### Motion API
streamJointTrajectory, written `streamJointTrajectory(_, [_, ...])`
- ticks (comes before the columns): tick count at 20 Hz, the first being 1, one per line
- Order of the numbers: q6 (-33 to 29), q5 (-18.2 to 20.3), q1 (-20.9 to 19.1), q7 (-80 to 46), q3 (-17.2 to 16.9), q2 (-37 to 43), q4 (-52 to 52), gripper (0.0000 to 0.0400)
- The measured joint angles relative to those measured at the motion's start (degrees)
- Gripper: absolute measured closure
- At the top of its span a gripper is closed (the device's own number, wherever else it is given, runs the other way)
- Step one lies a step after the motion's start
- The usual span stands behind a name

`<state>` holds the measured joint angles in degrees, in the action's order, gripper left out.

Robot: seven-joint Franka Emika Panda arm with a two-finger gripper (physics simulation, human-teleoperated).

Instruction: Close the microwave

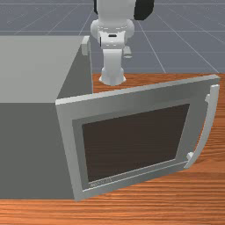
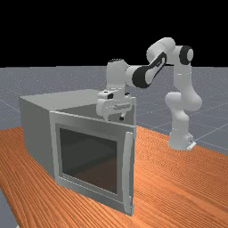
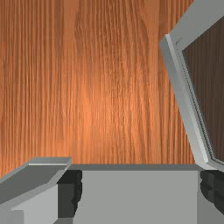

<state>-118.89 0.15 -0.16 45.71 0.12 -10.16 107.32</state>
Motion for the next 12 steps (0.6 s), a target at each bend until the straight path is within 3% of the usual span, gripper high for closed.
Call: streamJointTrajectory(12, [6.24,0.69,0.03,-0.13,0.2,1.6,-4.67,0.0])
